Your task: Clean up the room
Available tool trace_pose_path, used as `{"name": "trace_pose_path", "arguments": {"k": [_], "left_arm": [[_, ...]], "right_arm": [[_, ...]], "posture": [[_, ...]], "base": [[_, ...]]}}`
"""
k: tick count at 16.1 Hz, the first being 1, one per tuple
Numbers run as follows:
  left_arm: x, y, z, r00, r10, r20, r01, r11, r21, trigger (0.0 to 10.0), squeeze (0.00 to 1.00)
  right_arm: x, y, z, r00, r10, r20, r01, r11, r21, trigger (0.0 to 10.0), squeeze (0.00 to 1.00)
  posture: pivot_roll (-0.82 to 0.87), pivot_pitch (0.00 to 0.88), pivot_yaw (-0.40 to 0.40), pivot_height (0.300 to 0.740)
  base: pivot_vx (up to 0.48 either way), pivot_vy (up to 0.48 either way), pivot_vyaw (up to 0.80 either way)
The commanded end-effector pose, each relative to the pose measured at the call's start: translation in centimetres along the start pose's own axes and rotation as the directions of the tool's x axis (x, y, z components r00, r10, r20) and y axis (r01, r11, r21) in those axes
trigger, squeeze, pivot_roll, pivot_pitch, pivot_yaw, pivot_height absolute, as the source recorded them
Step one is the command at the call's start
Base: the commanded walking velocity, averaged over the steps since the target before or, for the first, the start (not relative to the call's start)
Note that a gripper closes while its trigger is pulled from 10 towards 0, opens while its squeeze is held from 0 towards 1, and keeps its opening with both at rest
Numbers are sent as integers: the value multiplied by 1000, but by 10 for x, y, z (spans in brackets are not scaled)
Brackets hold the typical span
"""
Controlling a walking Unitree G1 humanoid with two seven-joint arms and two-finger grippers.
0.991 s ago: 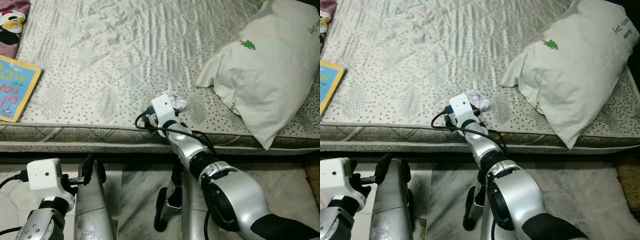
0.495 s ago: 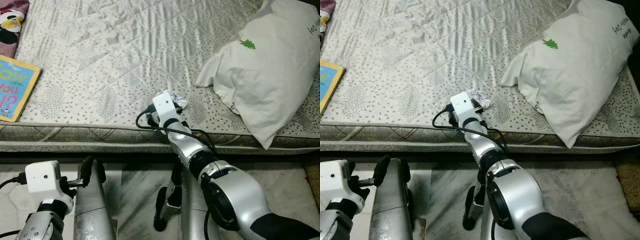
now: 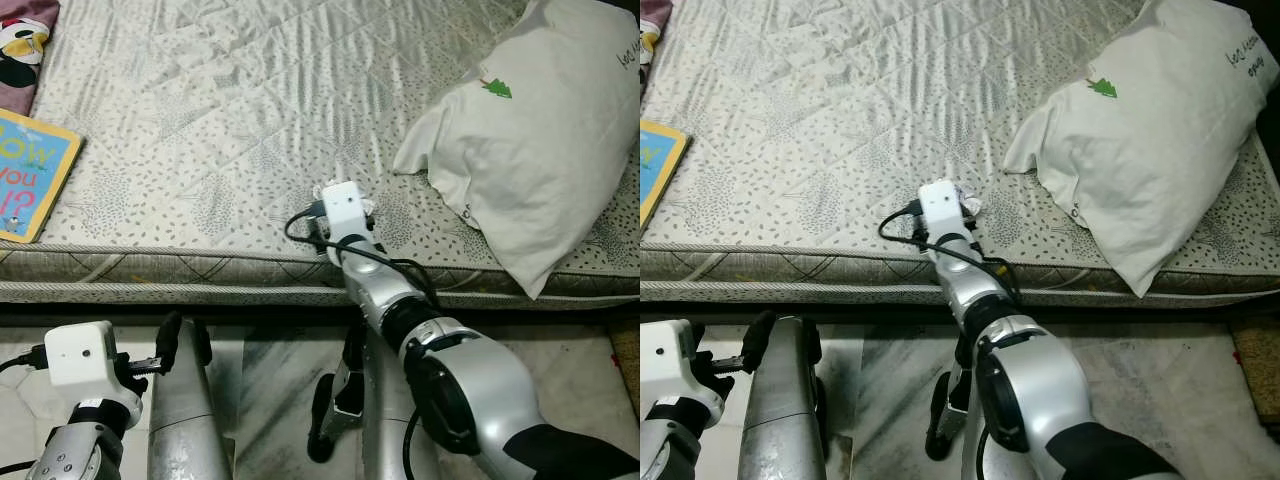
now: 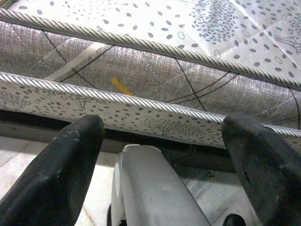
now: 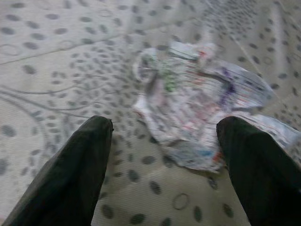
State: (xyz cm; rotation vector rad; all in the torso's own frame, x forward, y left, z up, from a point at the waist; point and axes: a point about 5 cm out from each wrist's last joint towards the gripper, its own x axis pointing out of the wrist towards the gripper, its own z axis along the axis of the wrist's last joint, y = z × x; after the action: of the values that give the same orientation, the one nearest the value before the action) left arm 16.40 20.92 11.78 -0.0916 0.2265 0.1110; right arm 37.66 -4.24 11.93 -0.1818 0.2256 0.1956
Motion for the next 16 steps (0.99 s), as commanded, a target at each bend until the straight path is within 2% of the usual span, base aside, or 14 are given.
{"name": "trace_pose_path", "arguments": {"k": [1, 5, 9, 11, 14, 16], "left_arm": [[-3, -1, -3, 1000, 5, -21, -5, 1000, -1, 10000, 0], [0, -2, -2, 1000, -1, -15, 1, 1000, -1, 10000, 0], [0, -1, -2, 1000, 3, -14, -3, 1000, 1, 10000, 0], [0, -1, -2, 1000, 4, -12, -4, 1000, 1, 10000, 0], [3, -1, -2, 1000, 2, -9, -2, 1000, -1, 10000, 0], [10, -2, 0, 1000, -3, 4, 3, 1000, -2, 10000, 0]], "right_arm": [[-1, -3, -10, 998, -16, -54, 17, 1000, 17, 0, 0], [-1, 0, -9, 998, 5, -63, -2, 999, 44, 0, 0], [-3, 14, -12, 995, 56, -79, -51, 996, 70, 0, 0], [-3, 16, -9, 995, 61, -73, -56, 996, 73, 0, 0], [-2, 16, -6, 995, 73, -66, -67, 994, 83, 0, 0], [-1, 4, -10, 995, 78, -66, -71, 992, 102, 0, 0]], "posture": [[283, 372, -205, 573], [287, 365, -206, 573], [294, 364, -210, 573], [295, 362, -212, 573], [287, 355, -212, 573], [274, 329, -211, 573]], "base": [[0, 0, 0], [0, 0, 0], [0, 0, 0], [0, 0, 0], [0, 0, 0], [0, 0, 0]]}}
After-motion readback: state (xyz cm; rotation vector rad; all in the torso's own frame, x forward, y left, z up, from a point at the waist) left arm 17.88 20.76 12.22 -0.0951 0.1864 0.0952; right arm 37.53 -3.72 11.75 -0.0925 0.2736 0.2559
